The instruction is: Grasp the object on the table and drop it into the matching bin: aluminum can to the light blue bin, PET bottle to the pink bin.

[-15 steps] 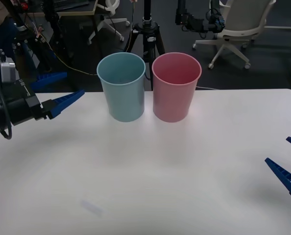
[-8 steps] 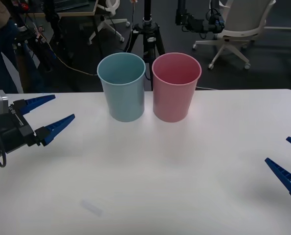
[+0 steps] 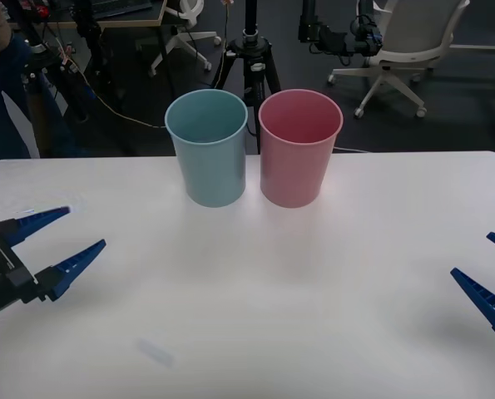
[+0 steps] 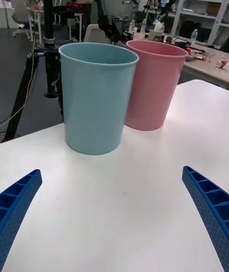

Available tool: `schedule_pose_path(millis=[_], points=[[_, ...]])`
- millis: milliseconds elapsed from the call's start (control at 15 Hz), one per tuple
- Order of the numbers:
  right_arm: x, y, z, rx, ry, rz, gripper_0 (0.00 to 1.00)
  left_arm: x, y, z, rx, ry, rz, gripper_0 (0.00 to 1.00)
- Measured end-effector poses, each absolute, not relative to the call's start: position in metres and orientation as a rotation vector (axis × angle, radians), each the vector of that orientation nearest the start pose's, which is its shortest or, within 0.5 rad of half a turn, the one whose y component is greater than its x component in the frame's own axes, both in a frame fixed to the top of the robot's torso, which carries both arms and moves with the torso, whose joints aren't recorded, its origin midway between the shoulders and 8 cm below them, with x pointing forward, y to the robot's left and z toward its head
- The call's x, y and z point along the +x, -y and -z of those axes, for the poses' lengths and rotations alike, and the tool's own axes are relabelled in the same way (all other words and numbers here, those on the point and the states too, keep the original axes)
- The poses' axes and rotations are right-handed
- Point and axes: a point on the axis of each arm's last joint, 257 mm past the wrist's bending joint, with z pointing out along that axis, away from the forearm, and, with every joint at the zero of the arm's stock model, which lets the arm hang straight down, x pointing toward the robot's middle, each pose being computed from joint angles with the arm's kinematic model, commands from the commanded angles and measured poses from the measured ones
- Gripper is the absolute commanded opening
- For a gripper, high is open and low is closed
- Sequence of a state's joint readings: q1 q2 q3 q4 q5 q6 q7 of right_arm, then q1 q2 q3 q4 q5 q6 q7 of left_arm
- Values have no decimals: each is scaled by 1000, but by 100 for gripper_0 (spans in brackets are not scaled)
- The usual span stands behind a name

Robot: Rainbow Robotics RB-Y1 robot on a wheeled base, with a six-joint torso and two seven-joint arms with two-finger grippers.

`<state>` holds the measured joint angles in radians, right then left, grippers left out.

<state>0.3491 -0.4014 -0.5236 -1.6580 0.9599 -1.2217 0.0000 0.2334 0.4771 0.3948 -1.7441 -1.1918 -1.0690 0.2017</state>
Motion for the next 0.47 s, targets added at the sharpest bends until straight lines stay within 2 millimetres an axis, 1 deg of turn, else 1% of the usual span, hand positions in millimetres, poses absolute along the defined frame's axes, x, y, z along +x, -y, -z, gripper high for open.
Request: schedule_pose_path(millis=[200, 467], points=[[342, 330, 169, -465, -1441, -567, 100, 379, -299, 182, 548, -1599, 555, 100], [342, 330, 169, -465, -1441, -567, 100, 372, -303, 189, 542, -1612, 547, 100]])
